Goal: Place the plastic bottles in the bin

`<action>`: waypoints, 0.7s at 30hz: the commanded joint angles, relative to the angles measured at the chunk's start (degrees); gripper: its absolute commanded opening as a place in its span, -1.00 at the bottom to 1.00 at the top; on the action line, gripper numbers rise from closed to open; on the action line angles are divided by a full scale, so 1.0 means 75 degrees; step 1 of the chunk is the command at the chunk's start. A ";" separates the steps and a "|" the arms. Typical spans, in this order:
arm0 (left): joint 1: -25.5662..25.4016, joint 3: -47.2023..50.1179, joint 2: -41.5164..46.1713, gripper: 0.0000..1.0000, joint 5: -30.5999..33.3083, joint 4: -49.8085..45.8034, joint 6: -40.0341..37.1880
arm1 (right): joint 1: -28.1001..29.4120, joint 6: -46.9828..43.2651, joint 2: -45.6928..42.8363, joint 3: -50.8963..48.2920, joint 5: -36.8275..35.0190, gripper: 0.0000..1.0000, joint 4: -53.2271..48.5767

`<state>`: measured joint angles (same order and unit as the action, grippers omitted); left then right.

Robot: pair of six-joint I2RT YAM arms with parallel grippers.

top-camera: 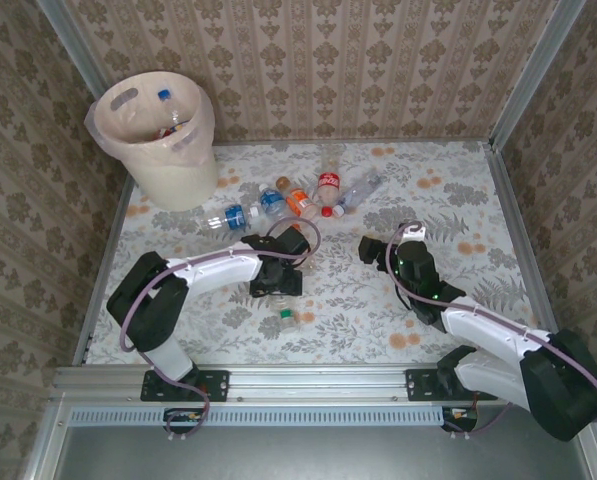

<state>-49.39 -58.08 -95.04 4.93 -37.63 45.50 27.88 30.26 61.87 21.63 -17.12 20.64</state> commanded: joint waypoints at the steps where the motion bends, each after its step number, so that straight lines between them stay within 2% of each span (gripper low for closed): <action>1: 0.0091 0.0115 0.0157 0.56 0.0082 -0.0058 0.0180 | -0.0060 0.0108 0.0083 0.0080 0.0161 0.99 0.0098; 12: 0.0093 0.0209 0.0314 0.40 0.0067 0.0104 0.0099 | -0.0061 0.0126 0.0188 0.0180 0.0228 0.99 0.0084; 21: 0.0119 0.0204 0.0713 0.30 0.0396 0.0273 -0.0131 | -0.0061 -0.0251 0.0565 0.0520 0.0905 0.99 0.0237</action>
<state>-49.01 -56.97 -91.68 6.15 -35.97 45.41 27.62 29.71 65.12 23.14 -12.60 21.21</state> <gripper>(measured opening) 0.653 0.996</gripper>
